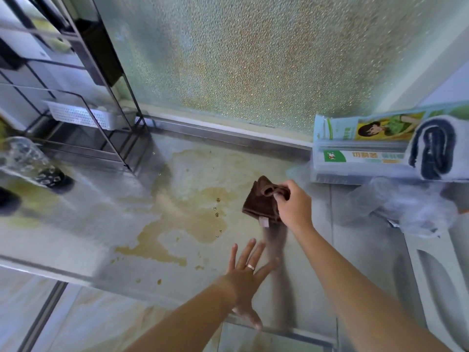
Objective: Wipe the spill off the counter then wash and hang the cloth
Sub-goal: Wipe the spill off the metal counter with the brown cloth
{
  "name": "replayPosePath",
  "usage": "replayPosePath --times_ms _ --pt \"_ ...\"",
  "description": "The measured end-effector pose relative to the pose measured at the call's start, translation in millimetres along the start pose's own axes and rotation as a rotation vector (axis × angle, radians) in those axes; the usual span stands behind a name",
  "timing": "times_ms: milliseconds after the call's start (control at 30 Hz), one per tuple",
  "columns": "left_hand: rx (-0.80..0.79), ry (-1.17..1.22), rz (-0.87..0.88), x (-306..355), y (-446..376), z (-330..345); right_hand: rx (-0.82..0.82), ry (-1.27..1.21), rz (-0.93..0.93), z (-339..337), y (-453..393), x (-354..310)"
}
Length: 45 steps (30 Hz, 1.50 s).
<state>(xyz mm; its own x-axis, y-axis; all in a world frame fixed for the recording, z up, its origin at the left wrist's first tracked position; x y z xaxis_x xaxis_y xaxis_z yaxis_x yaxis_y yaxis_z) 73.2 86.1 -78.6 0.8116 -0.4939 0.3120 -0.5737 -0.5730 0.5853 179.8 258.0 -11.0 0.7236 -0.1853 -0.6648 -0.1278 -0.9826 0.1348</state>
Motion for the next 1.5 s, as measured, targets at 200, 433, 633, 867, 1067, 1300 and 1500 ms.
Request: replayPosePath --times_ms 200,433,633,867,1067,1300,1500 --pt "0.199 -0.031 -0.041 9.1 -16.6 -7.5 0.218 0.208 -0.056 -42.0 -30.2 18.1" --pt "0.282 -0.037 -0.024 -1.4 -24.1 4.5 0.013 0.326 0.124 22.1 -28.4 46.0" --pt "0.384 -0.024 -0.024 -4.5 -33.1 15.4 0.032 0.273 0.098 37.5 -53.4 36.0" --pt "0.409 -0.012 -0.008 -2.0 -33.1 19.4 0.016 0.295 0.020 58.5 -77.2 -5.9" --pt "0.395 -0.009 0.038 0.7 -30.7 9.1 -0.057 0.250 -0.161 97.2 -31.1 -47.2" --pt "0.147 -0.057 0.038 6.7 -14.2 -9.1 -0.334 0.082 -0.162 110.6 21.9 -53.2" --pt "0.179 -0.015 0.010 4.1 -18.4 -4.6 -0.483 0.007 -0.169 92.8 24.5 -48.8"
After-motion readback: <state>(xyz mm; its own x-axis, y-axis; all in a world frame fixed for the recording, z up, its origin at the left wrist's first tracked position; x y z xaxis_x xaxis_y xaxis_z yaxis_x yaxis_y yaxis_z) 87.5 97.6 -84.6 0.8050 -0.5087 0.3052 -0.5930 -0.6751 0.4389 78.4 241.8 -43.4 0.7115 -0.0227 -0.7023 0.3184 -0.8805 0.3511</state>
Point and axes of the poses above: each hand's wrist, its own y-axis away from the middle knuckle, its own z-axis out of the palm, x = y × z, the point moved 4 cm from there along -y, towards the middle knuckle, and after that the axes turned 10 degrees about z, right-handed, at the moved point
